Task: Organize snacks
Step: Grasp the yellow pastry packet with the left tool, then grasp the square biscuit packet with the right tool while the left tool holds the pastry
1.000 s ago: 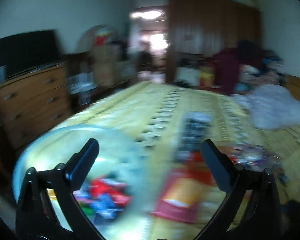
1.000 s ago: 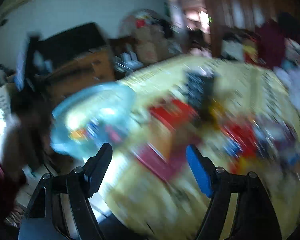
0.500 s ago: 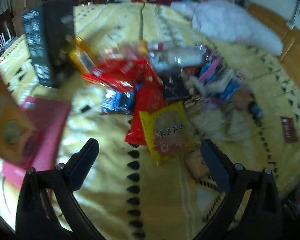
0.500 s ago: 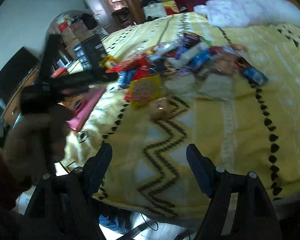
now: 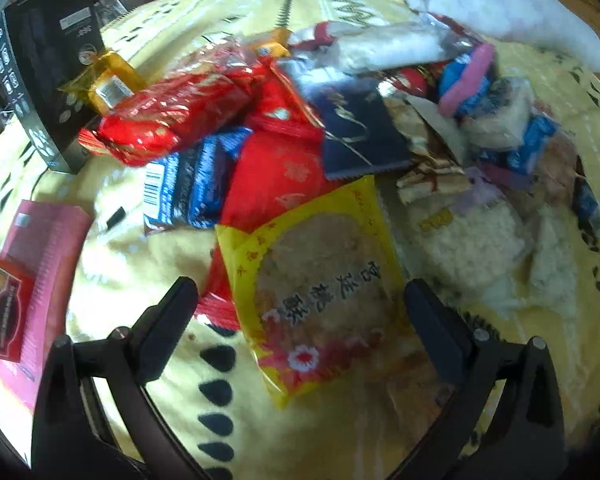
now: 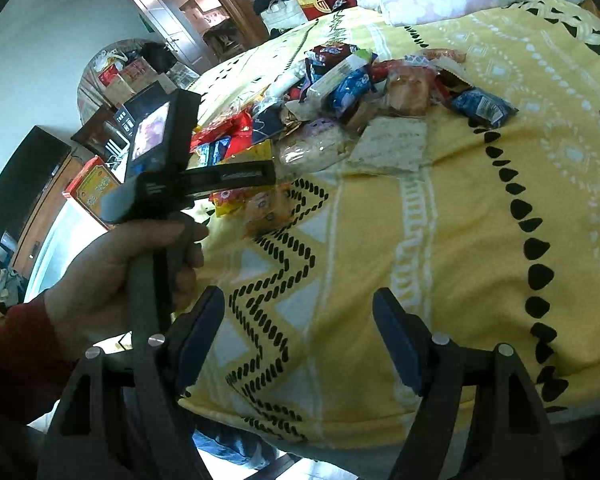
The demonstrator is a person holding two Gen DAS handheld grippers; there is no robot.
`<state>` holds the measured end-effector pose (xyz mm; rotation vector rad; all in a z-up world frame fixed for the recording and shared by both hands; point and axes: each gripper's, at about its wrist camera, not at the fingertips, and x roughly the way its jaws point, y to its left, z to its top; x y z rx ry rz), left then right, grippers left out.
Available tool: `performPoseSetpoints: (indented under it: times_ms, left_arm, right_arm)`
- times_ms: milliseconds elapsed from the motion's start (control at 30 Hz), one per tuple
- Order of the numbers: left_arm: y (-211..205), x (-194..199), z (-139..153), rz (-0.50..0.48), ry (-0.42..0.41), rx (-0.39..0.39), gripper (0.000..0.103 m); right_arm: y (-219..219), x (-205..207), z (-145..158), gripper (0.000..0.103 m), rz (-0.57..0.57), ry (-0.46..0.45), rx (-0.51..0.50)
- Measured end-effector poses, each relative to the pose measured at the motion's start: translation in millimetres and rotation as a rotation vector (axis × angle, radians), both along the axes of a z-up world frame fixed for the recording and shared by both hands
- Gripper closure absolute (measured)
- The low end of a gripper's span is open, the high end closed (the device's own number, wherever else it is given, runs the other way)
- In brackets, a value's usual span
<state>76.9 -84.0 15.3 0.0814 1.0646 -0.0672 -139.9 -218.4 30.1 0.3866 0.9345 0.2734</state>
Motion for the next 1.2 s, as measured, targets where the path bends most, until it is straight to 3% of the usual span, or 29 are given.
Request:
performPoseSetpoints:
  times_ms: [133,233,367,567,700,800,900,1033,1200]
  left_arm:
    - [11,-5,4,-0.007,-0.011,-0.013,0.036]
    - [24,-15,16,-0.019,-0.016,-0.043,0.04]
    - [53,-47,33,-0.051,-0.026,-0.076,0.041]
    - [88,-83,14,-0.132,0.1,-0.118,0.04]
    - [95,-91,12,-0.124,0.055,-0.156,0.035]
    - [94,-97,13,-0.122,0.021,-0.137,0.026]
    - [93,-96,10,-0.112,-0.002,-0.103,0.025]
    - [105,-102,16,-0.073,-0.066,-0.058,0.017]
    - [102,-101,11,-0.09,-0.095,-0.011,0.013]
  right_arm:
    - [3,0,-3,0.023,0.005,0.007,-0.002]
    - [4,0,-2,0.023,0.004,0.0,-0.003]
    - [10,2,0,0.023,0.012,-0.006,-0.015]
    - [27,9,-3,0.024,0.043,0.007,-0.038]
    - [38,14,-1,0.024,0.059,0.007,-0.052]
    - [44,14,3,0.024,0.065,0.002,-0.064]
    - [47,16,3,0.023,0.069,0.005,-0.082]
    - [49,23,2,0.024,0.071,0.014,-0.088]
    - [56,43,2,0.023,0.087,-0.003,-0.098]
